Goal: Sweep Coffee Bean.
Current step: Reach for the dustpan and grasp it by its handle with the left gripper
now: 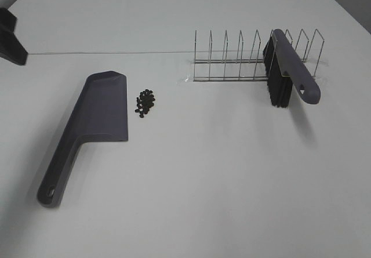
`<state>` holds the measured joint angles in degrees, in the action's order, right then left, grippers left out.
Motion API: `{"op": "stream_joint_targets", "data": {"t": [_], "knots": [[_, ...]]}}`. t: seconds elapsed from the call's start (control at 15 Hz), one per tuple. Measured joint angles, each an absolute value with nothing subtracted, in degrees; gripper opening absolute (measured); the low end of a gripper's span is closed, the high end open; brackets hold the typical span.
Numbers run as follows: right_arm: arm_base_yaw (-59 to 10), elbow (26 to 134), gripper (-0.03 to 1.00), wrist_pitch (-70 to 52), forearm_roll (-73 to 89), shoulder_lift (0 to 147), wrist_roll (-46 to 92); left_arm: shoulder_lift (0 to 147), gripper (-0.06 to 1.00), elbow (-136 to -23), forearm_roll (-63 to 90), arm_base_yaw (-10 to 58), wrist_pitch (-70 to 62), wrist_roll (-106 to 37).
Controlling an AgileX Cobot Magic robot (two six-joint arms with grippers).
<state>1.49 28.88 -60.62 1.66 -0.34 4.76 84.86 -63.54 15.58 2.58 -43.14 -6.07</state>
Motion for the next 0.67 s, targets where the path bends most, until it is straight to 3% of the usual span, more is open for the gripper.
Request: {"op": "stream_joint_targets", "data": {"t": [0.27,0.67], "knots": [[1.5,28.9,0.70,-60.6,1.7,-0.3,4.8,98.5,0.65,-64.3,11.4,12.2,-45.6,1.2],[1.5,28.9,0.70,-60.6,1.5,-0.3,4.8,106.7,0.67,-64.3,4.5,13.2,-43.4,9.5]]}}
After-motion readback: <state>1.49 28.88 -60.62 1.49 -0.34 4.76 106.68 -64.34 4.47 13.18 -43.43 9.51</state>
